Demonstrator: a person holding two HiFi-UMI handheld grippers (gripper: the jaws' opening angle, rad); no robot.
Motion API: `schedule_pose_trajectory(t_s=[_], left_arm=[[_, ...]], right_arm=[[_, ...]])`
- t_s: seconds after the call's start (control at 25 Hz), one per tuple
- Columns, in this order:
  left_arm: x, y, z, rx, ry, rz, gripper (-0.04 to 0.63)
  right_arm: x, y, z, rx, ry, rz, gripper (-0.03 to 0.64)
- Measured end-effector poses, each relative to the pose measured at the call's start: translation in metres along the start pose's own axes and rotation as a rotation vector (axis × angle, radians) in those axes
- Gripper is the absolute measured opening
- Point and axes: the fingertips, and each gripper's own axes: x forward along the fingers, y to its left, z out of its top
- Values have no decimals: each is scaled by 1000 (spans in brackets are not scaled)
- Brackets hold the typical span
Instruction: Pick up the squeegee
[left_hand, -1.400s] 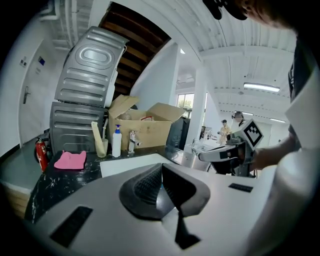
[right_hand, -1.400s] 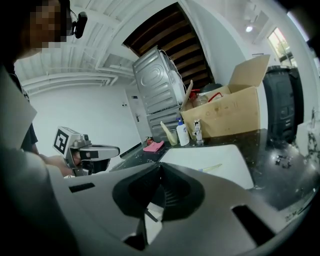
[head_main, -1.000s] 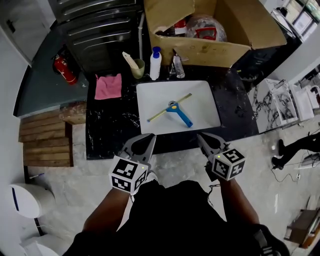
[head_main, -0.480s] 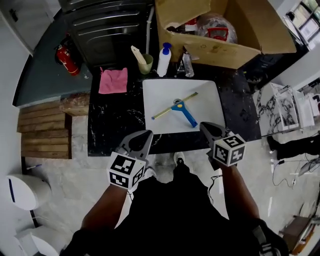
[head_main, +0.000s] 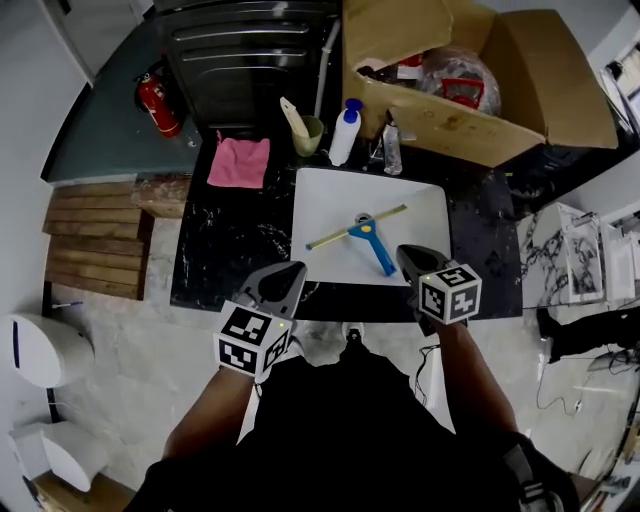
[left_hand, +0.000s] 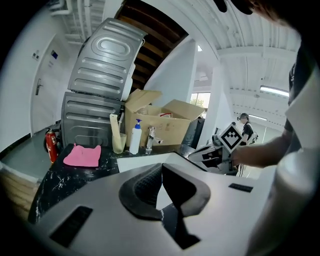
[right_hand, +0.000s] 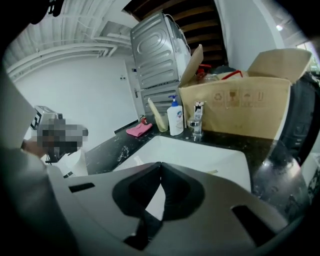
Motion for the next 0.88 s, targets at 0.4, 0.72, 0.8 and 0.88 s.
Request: schedule_pose_trajectory(t_s=[0.4, 0.72, 0.8, 0.88], left_arm=[[2, 6, -7, -20, 41, 120, 17], [-8, 15, -7, -76, 46, 191, 17], [-12, 16, -10, -84, 54, 208, 17], [-14, 17, -13, -86, 61, 228, 17]], right_arm=[[51, -36, -26, -25, 157, 46, 30], [94, -50, -46, -18, 256, 69, 67], [102, -53, -52, -15, 278, 67, 95], [110, -56, -56, -12, 293, 64, 104]])
